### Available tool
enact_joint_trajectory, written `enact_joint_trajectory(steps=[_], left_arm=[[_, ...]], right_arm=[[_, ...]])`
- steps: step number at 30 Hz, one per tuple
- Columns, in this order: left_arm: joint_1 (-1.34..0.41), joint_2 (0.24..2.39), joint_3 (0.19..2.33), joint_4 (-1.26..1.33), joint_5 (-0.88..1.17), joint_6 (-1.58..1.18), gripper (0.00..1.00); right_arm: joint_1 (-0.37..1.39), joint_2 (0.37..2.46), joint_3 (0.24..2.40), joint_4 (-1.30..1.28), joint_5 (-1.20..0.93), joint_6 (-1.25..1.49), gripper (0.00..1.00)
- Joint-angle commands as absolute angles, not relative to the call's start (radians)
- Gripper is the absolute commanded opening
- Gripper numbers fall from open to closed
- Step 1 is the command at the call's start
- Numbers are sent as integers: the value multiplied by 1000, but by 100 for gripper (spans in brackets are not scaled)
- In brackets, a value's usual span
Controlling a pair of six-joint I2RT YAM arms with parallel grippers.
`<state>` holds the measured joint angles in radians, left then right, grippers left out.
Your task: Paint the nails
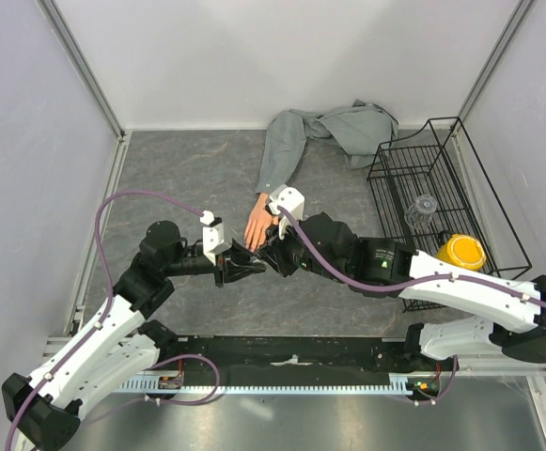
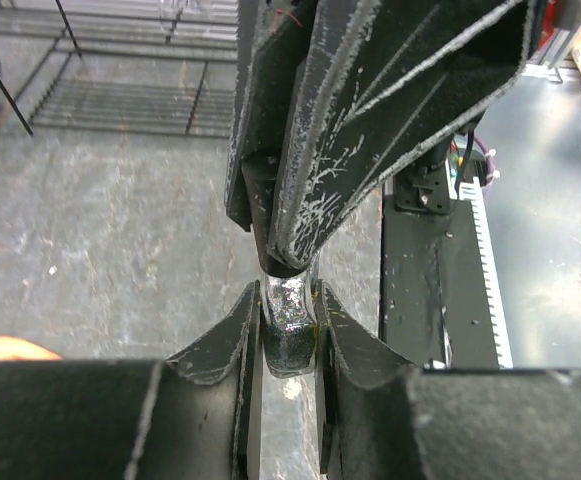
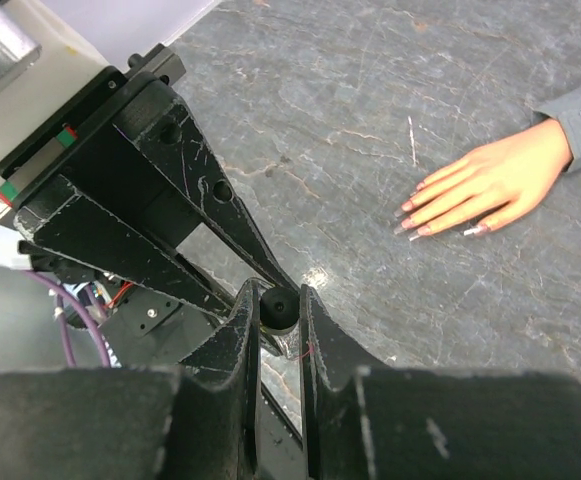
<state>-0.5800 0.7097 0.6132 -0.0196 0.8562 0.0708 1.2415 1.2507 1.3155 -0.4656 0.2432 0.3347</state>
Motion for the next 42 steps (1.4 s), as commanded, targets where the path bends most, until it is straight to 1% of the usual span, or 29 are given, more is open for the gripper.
enact_joint_trajectory(steps=[1,5,9,10,11,16,19,22,23,25,26,27,28,30,31,34,36,37,38,40,42], left_arm=[[-584,696,638,92,842,74,2],[-584,690,635,103,848,66,2],[-584,675,615,144,831,43,2],[-584,673,609,152,830,29,2],[-584,675,609,158,831,23,2],[-584,693,604,190,842,8,2],[-586,692,604,190,844,9,2],[-584,696,606,190,853,11,2],[-584,698,606,190,854,9,2],[-584,704,606,190,859,11,2],[-584,703,606,190,859,9,2],[-584,700,607,189,861,9,2],[-584,699,606,189,861,11,2],[-584,698,606,189,864,9,2],[-584,701,606,186,865,9,2],[-584,710,612,170,874,11,2],[-584,722,621,157,888,9,2],[-584,729,638,128,900,11,2],[-584,739,646,115,929,12,2],[-584,777,679,71,969,9,2],[-584,807,710,32,1026,-21,2]], right_arm=[[1287,1261,1241,-468,302,411,3],[1308,1246,1227,-448,400,474,3],[1324,1223,1146,-362,416,548,3],[1330,1236,1144,-350,422,546,4],[1344,1247,1147,-350,428,543,7],[1358,1272,1157,-370,469,557,8],[1358,1276,1186,-405,474,540,13],[1359,1296,1255,-477,488,514,21],[1359,1299,1270,-491,489,508,27],[1359,1307,1307,-520,486,503,35],[1359,1304,1316,-529,485,505,46],[1359,1301,1336,-547,485,499,51],[1358,1298,1347,-558,486,499,61],[1359,1283,1382,-603,503,495,70],[1358,1276,1396,-620,509,492,77],[1358,1240,1448,-686,502,474,84],[1356,1201,1462,-707,442,427,92],[1358,1192,1482,-719,416,399,92],[1358,1183,1492,-738,343,368,91],[1356,1177,1529,-750,243,270,89],[1355,1174,1554,-762,65,192,85]])
